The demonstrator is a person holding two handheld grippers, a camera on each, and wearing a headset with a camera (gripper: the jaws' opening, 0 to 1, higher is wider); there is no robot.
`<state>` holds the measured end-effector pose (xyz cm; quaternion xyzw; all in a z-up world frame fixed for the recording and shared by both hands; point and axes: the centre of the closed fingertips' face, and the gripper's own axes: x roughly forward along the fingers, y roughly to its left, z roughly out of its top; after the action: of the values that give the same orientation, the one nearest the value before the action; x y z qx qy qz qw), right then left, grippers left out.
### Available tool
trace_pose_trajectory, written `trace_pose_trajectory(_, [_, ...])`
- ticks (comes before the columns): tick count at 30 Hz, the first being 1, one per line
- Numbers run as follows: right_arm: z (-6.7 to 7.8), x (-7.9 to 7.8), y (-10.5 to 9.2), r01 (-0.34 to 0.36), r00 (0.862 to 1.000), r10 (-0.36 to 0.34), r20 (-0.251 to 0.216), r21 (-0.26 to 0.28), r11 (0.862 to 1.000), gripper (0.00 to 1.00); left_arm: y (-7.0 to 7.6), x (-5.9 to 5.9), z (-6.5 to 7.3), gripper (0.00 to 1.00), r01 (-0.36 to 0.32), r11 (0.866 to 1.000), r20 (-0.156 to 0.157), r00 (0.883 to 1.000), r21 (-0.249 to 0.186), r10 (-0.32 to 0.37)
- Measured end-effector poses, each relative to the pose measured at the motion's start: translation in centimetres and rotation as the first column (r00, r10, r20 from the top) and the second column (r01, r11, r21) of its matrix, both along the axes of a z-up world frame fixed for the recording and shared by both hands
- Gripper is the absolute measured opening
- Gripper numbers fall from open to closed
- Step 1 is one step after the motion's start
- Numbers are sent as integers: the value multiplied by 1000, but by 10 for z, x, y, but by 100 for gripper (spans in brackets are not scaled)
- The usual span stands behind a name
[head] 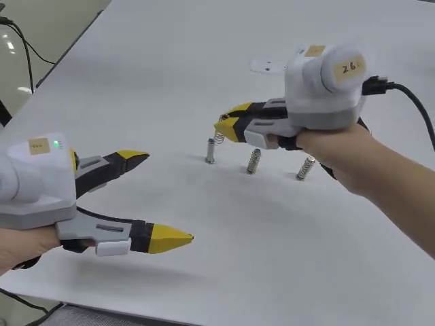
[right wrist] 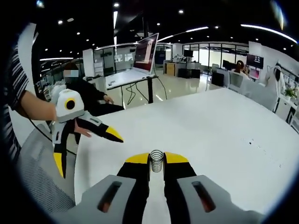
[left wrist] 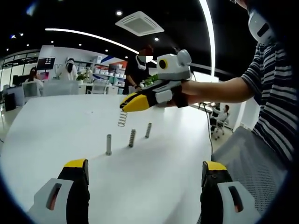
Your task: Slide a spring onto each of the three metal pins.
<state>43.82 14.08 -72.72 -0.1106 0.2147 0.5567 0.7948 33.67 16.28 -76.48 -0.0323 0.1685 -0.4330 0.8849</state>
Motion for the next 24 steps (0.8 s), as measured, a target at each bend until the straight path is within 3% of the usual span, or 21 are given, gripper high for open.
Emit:
trace_pose_trajectory(3, [2, 12, 2, 82, 993, -75, -92, 76, 994, 8, 2, 0, 0, 98, -6, 1000, 0, 1000, -1, 6])
trace_pose_trajectory(8, [-11, 26, -1, 148, 979, -138, -148, 63, 987, 8, 4, -1, -2, 98, -8, 1000, 0, 1000, 9, 8])
trace_pose_trajectory(17, [-27, 26, 3, 160, 974, -152, -168, 31, 987, 8, 5, -1, -3, 98, -12, 1000, -5, 1000, 5, 12])
trace_pose_trajectory(24, [-34, 23, 7, 143, 978, -140, -154, 5, 990, 8, 7, -2, -4, 97, -16, 1000, -7, 1000, 13, 16])
